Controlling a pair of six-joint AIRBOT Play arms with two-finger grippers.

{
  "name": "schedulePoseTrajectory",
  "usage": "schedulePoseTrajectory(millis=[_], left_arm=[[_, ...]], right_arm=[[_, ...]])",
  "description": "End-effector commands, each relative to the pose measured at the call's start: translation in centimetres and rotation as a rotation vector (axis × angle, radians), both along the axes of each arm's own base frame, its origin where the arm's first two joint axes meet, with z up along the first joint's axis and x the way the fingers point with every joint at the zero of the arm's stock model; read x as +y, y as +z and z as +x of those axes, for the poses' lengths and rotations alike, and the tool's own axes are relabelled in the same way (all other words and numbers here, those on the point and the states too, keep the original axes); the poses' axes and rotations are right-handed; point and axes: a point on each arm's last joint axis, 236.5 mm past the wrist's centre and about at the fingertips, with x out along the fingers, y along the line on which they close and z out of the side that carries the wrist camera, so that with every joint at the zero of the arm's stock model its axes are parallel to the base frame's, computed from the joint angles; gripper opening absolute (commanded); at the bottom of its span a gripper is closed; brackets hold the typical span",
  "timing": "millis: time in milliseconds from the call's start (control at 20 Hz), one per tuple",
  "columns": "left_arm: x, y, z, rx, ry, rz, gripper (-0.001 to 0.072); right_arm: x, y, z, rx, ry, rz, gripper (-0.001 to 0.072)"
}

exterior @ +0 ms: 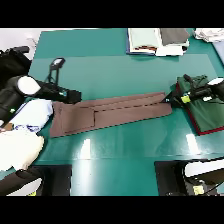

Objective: Fold the shirts.

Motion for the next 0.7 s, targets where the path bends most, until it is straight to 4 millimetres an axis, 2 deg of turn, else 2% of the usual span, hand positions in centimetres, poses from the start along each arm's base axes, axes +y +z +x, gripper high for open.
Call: schedulePoseTrajectory(millis=[0,50,100,200,350,500,650], left_arm=[[-4.6,-1.8,-0.3,0.020,-0.030,-0.047,0.0024],[-5.8,-2.6,0.0,0.030,-0.037,-0.058,0.0024],[-6.9,-3.4,0.2,0.045,-0.046,-0.063,0.0024],[-9.1,-5.0,0.8,0.070,-0.077,-0.051,0.0024],[-12.3,-7.4,2.4,0.096,-0.118,-0.035,0.0024],[-15.2,-10.0,3.1,0.122,-0.156,-0.021,0.0024],[-17.1,-11.8,3.1,0.139,-0.183,-0.013,0.0024]], right_arm=[[2.3,-0.8,0.9,-0.028,0.079,-0.003,0.0191],[2.5,-0.1,1.4,-0.050,0.095,-0.007,0.0080],[2.4,1.0,2.0,-0.081,0.099,-0.015,0.0043],[2.1,4.8,3.4,-0.175,0.111,-0.039,0.0024],[2.7,12.5,4.9,-0.334,0.121,-0.082,0.0023],[5.8,19.5,5.0,-0.485,0.181,-0.108,0.0023],[9.9,24.3,4.3,-0.593,0.247,-0.103,0.0024]])
